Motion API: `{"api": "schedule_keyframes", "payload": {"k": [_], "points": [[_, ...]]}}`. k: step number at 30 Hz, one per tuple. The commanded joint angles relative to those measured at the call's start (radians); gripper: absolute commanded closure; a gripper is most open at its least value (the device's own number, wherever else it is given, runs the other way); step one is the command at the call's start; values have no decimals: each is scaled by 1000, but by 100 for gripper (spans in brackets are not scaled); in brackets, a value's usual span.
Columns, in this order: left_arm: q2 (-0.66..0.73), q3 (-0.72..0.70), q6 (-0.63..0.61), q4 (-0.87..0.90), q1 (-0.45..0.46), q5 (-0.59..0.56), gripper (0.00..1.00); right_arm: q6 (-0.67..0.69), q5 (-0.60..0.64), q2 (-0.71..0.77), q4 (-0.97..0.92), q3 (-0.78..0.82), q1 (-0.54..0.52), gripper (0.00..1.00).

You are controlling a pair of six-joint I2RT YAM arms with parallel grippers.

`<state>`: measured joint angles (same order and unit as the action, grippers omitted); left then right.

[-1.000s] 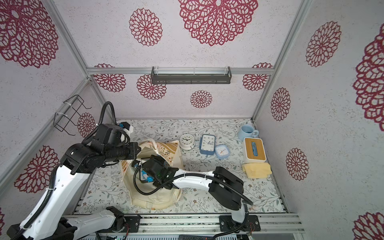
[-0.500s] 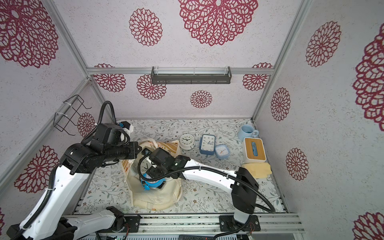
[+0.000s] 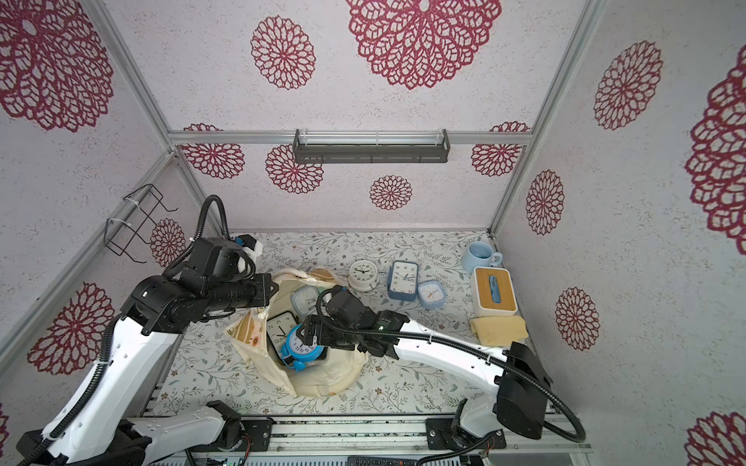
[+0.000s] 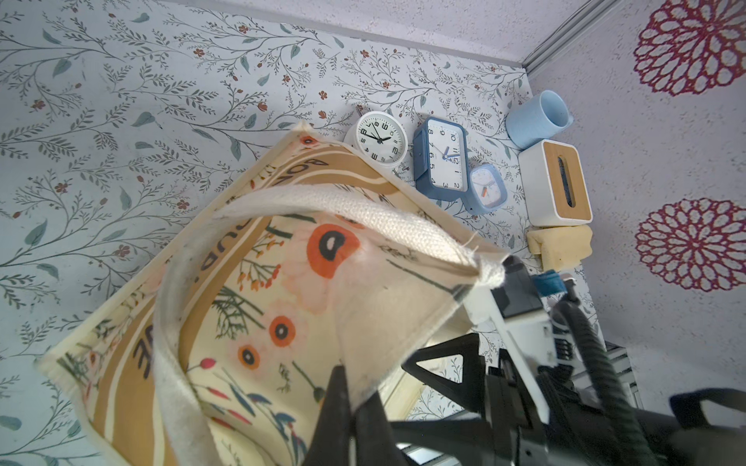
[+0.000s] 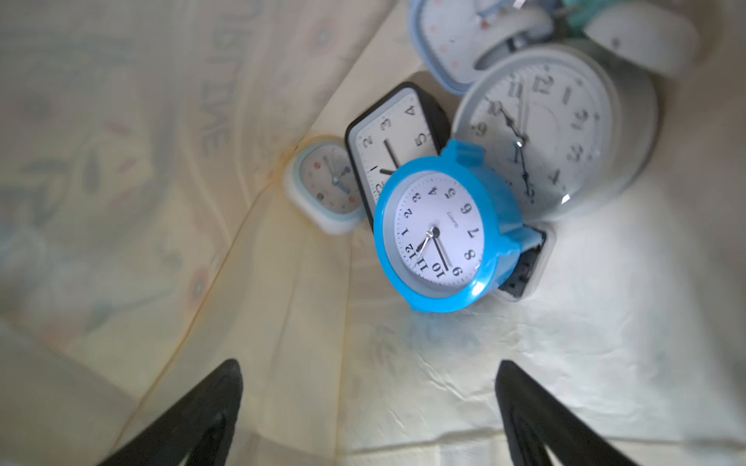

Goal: Take the alarm clock out of the canvas bag
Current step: Pick up the alarm from the canvas bag.

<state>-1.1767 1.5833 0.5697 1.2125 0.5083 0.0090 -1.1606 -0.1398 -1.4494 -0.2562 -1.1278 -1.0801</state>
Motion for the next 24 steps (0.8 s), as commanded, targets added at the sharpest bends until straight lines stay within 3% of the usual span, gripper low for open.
{"api": "schedule_keyframes", "payload": {"k": [1,7,13,24], "points": [[31,34,20,-63,3,-11,100,-206,32,-54,73,36,19,1],[51,13,14,-67,2,-9,100,-162,102,-140,125,35,16,1],[53,-7,4,-74,3,0,100,-198,66,-208,355,122,29,3],[39,-7,6,-82,3,14,100,-133,49,-274,584,176,68,10]]}}
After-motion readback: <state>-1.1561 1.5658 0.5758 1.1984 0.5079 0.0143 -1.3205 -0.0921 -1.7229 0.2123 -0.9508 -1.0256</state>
